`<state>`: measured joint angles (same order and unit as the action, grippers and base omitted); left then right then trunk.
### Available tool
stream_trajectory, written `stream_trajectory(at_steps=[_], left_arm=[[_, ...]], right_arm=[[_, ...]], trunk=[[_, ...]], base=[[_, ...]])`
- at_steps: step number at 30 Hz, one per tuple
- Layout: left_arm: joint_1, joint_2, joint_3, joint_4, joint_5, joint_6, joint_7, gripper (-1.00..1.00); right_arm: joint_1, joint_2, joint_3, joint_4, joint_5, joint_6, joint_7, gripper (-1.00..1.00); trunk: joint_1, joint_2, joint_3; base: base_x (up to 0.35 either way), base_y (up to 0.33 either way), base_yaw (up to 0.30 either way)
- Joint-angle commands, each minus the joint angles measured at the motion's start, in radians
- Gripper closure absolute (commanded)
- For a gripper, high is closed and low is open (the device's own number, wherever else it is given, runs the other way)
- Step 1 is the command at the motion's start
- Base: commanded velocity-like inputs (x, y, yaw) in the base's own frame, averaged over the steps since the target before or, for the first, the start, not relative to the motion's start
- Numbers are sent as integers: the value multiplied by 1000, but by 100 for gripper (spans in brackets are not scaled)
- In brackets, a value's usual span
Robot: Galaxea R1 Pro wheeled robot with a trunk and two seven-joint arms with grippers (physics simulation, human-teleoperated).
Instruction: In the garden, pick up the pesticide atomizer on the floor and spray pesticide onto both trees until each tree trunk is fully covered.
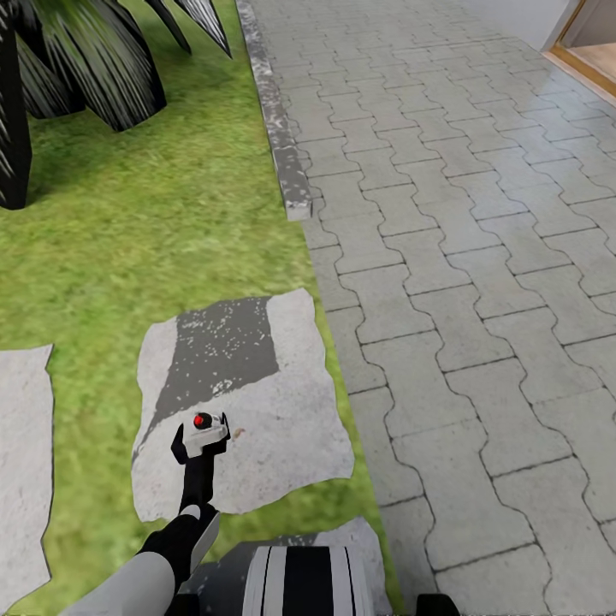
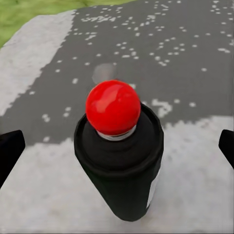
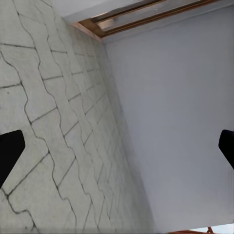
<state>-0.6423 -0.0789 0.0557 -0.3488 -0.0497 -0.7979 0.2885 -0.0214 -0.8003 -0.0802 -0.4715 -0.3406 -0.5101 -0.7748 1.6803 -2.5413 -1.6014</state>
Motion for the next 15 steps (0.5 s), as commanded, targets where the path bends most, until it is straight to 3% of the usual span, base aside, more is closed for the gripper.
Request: stream_trajectory(at_steps=[1, 15], left_arm=[[0, -1, 6, 1, -5, -3, 0, -100], [0, -5, 6, -1, -5, -4, 0, -100]], right_arm=[[0, 0, 2, -1, -8, -4, 0, -100], [0, 0, 2, -1, -8, -4, 0, -100]], trunk=[[0, 0, -1], [0, 0, -1]], base=[[0, 0, 0], [0, 0, 0]])
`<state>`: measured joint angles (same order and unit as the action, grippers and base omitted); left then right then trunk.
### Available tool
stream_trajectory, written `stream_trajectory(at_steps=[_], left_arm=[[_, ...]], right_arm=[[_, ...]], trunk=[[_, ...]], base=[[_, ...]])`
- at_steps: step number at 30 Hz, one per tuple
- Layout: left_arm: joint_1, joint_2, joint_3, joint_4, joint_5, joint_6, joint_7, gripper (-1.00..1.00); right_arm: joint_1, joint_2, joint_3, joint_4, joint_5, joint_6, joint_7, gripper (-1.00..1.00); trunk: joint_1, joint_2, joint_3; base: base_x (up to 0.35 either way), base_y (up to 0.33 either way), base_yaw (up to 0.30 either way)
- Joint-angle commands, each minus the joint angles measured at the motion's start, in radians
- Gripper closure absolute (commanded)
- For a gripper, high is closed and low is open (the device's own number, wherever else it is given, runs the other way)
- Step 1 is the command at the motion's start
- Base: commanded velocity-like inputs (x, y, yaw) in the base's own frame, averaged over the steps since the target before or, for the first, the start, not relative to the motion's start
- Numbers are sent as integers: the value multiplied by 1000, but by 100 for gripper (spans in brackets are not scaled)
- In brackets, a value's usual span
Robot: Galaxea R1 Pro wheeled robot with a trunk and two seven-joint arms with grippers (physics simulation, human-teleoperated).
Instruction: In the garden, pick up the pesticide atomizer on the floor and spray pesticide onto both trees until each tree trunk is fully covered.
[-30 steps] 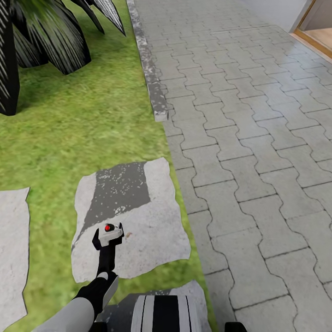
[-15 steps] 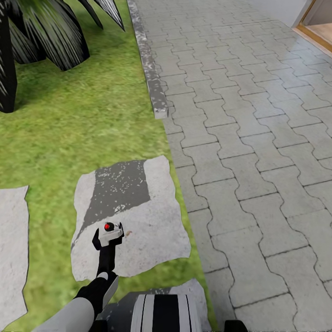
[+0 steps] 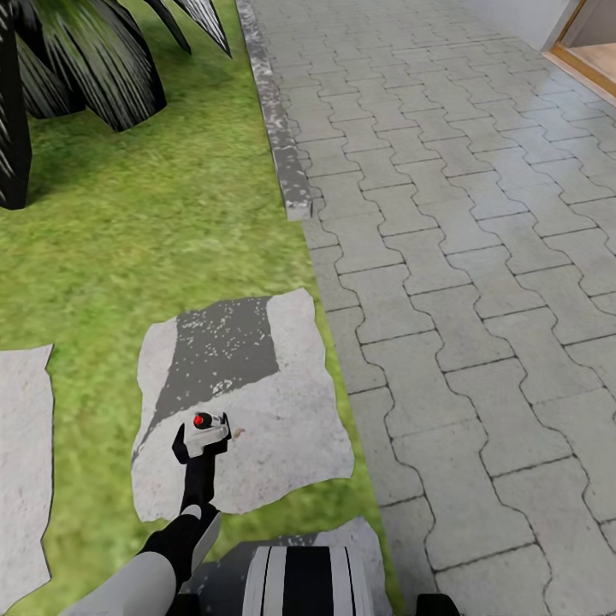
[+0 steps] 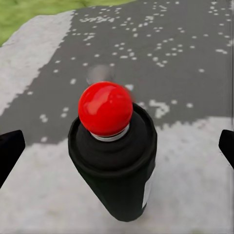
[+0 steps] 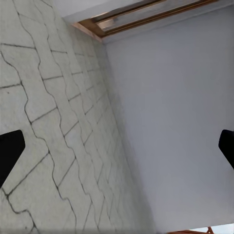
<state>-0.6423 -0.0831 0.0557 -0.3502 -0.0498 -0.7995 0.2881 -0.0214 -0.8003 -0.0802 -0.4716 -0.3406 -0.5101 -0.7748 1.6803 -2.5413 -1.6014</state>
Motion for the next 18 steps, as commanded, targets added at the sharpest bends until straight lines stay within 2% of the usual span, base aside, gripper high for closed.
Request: stream_trajectory(at_steps=[1, 18], left_arm=[[0, -2, 6, 1, -5, -3, 0, -100], [0, -10, 9, 2, -4, -3, 2, -100]], right_arm=[[0, 0, 2, -1, -8, -4, 0, -100], [0, 0, 2, -1, -8, -4, 0, -100]], trunk=[[0, 0, -1], [0, 0, -1]], base=[[0, 0, 0], [0, 0, 0]])
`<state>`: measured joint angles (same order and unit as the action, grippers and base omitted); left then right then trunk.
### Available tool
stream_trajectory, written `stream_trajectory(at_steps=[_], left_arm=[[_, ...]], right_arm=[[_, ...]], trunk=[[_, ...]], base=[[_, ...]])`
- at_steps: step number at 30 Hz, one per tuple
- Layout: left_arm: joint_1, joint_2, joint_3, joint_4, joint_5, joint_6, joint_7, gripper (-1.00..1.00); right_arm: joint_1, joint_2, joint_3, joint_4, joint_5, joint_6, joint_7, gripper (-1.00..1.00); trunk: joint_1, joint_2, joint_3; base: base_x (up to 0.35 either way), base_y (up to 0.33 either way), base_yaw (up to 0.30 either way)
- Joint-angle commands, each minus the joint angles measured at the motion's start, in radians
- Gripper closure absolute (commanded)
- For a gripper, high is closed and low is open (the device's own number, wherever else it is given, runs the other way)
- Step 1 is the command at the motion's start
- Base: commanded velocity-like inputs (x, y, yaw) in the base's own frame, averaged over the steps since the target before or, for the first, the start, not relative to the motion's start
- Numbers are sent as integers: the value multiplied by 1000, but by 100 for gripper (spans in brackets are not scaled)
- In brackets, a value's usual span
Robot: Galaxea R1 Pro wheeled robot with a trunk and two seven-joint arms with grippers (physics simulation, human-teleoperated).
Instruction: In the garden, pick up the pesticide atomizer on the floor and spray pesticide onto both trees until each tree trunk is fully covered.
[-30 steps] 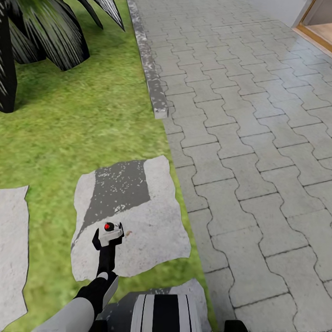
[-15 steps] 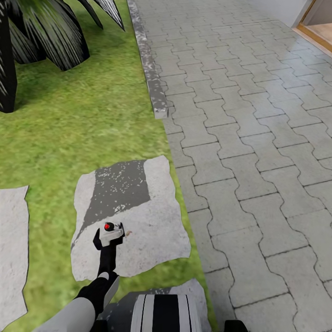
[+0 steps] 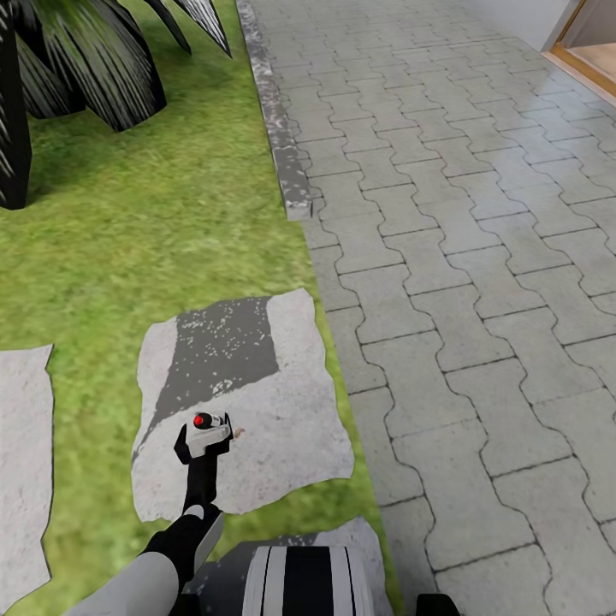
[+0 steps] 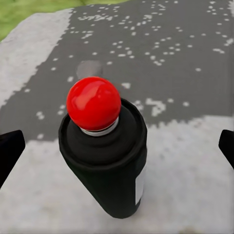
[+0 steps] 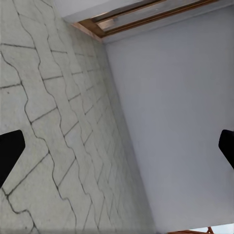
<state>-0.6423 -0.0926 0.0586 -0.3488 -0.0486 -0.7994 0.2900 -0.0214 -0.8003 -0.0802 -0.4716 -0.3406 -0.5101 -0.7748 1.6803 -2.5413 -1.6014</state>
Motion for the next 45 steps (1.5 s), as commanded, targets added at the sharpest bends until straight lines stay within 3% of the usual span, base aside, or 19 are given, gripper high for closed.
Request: stream_trajectory(at_steps=[1, 9, 10, 30, 45], left_arm=[[0, -1, 6, 1, -5, -3, 0, -100], [0, -1, 6, 1, -5, -3, 0, -100], [0, -1, 6, 1, -5, -3, 0, 100], [0, -1, 5, 1, -5, -1, 0, 100], [0, -9, 4, 1, -6, -1, 0, 100]], right_arm=[[0, 0, 2, -1, -8, -4, 0, -100], [0, 0, 2, -1, -8, -4, 0, -100], [0, 0, 2, -1, -8, -4, 0, -100], [0, 0, 2, -1, -8, -4, 0, -100], [0, 0, 2, -1, -8, -2, 4, -100]], trunk=[[0, 0, -1], [0, 0, -1], [0, 0, -1], [0, 0, -1], [-7, 3, 57]], base=[[0, 0, 0], [0, 0, 0], [0, 0, 0], [0, 0, 0], [0, 0, 0]])
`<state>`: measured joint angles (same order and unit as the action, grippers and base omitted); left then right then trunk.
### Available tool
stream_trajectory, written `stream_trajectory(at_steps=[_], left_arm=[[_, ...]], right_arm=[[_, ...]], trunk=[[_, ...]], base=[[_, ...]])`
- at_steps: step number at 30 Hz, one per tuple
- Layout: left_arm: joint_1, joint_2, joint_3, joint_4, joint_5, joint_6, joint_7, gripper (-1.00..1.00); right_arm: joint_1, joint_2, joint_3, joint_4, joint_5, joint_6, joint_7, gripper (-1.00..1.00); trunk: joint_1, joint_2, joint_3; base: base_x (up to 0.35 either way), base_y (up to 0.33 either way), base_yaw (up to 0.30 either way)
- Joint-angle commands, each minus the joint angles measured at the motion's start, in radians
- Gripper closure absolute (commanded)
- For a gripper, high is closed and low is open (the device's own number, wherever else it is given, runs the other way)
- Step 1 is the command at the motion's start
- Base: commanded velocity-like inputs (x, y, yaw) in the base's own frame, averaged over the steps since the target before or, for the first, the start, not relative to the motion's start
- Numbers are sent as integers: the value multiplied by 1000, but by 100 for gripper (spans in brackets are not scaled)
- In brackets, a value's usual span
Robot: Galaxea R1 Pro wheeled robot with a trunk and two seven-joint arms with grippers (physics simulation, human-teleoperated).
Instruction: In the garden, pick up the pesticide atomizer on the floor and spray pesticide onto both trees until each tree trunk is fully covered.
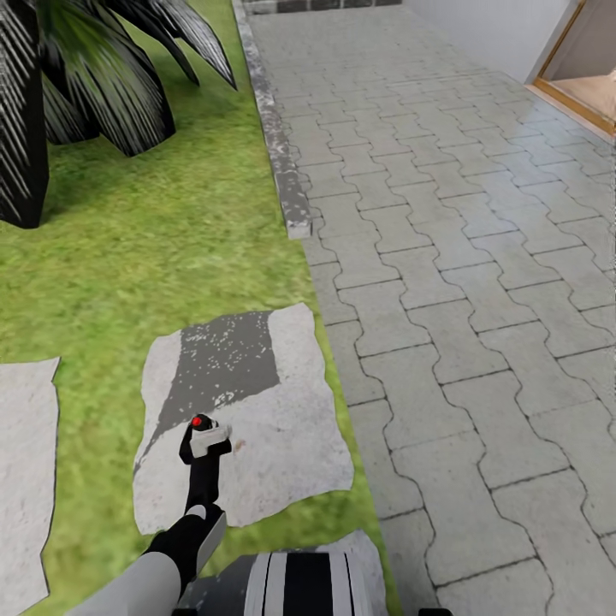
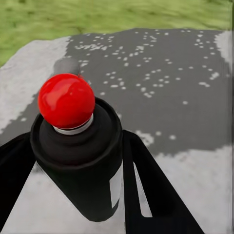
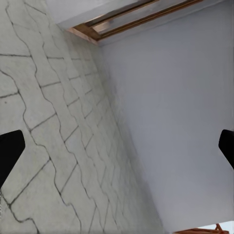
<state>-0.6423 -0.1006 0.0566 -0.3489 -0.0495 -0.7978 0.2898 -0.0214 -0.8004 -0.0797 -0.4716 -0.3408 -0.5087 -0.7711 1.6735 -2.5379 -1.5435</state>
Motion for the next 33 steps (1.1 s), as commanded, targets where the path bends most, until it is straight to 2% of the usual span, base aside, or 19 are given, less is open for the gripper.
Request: stream_trajectory(at_steps=[1, 33], left_arm=[[0, -1, 6, 1, -5, -3, 0, 100], [0, -2, 5, 1, -6, -1, 0, 100]], right_arm=[[0, 0, 2, -1, -8, -4, 0, -100], [0, 0, 3, -13, -10, -4, 4, -100]], trunk=[[-1, 0, 3], [-15, 8, 127]], base=[[0, 0, 0], [0, 0, 0]])
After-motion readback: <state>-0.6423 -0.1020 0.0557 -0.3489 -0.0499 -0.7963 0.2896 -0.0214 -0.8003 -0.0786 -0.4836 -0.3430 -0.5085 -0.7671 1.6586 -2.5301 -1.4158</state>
